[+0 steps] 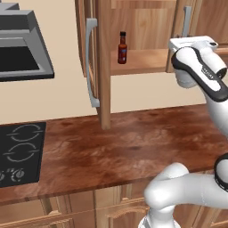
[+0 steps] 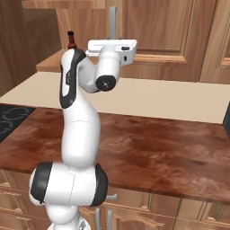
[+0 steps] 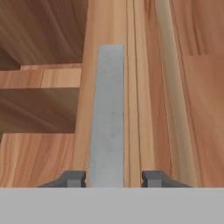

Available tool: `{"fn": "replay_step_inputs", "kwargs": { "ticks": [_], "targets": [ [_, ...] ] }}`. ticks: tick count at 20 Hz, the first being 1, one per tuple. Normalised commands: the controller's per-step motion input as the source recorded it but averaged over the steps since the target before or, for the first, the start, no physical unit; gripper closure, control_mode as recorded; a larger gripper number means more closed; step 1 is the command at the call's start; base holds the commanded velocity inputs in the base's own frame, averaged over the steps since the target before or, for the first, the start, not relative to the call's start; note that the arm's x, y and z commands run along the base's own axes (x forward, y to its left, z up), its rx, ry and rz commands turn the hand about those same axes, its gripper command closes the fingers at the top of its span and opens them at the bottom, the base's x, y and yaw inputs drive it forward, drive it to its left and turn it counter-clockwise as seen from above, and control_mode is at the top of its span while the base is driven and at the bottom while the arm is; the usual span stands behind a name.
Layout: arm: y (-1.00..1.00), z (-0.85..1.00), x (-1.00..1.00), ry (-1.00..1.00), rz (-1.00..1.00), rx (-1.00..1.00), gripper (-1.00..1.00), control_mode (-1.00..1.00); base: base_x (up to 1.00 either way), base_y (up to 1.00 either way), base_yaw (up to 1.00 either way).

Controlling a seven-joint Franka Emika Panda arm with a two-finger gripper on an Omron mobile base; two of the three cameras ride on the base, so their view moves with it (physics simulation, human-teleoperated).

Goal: Move the condiment bottle and oil and vinegar bottle from the cabinet to the dining counter.

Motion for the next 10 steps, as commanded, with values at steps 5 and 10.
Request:
{"fn": "replay_step_inputs", "kwargs": {
  "ticks": [5, 10],
  "targets": [
    [0.30, -0.08, 0.01, 0.00, 0.00, -0.01, 1.00, -1.00, 0.00, 0.00, 0.00],
    [0.04, -0.01, 0.07, 0.05, 0.00, 0.00, 1.00, -1.00, 0.00, 0.00, 0.00]
  ]
}}
